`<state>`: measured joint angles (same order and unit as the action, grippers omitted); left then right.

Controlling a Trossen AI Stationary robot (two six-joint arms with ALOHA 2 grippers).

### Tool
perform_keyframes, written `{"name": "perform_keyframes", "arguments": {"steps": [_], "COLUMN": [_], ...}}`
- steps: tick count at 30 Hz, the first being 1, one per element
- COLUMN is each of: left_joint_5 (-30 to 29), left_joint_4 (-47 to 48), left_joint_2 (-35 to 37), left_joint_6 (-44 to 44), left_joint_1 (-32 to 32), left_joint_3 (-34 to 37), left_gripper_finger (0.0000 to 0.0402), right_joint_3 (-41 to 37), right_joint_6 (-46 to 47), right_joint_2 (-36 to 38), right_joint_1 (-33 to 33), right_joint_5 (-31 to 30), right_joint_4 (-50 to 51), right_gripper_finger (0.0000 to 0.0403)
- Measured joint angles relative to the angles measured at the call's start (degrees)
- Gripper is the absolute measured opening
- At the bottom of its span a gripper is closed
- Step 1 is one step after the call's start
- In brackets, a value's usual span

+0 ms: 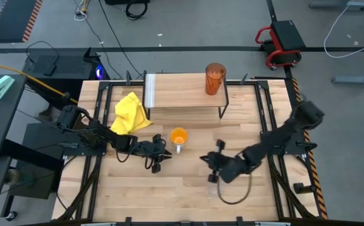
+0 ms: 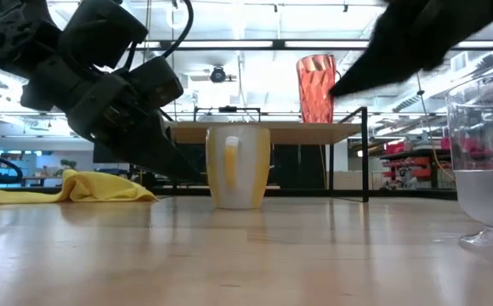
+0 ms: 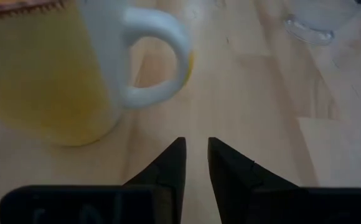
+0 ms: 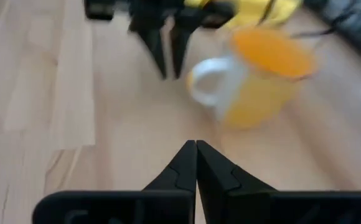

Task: Stack small to large cups/mugs on shelf
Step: Move the transparent mug to the center of the table

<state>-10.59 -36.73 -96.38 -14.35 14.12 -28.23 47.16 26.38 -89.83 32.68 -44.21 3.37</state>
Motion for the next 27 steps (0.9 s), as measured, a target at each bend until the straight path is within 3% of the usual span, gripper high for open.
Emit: {"name": "perform_keyframes", "arguments": {"steps": [4,6,18,22,27], "left_joint_5": [-2.1,-2.3,-2.4,-2.5,-2.5], "left_joint_4": [0.0,0.0,0.0,0.1,0.1], "left_joint_2": [0.0,0.0,0.0,0.0,0.0], "left_joint_6": [0.0,0.0,-1.6,-1.6,-1.5], "left_joint_1": [0.0,0.0,0.0,0.0,0.0], "left_joint_3": [0.0,0.0,0.0,0.0,0.0], "left_gripper_finger": [0.0078,0.0077,0.0077,0.0077,0.0071], "right_joint_3": [0.0,-0.2,-1.3,-1.3,-1.3], "right_joint_6": [0.4,1.5,16.9,18.7,21.4], "right_joint_2": [7.2,9.3,-2.0,-3.2,-3.2], "right_joint_1": [5.0,7.6,23.6,28.9,32.0], "right_joint_5": [-12.3,-15.3,-14.8,-20.0,-18.7], "right_joint_4": [5.4,5.6,5.6,3.6,-0.5], "right_gripper_finger": [0.0014,0.0014,0.0004,0.0005,0.0003]}}
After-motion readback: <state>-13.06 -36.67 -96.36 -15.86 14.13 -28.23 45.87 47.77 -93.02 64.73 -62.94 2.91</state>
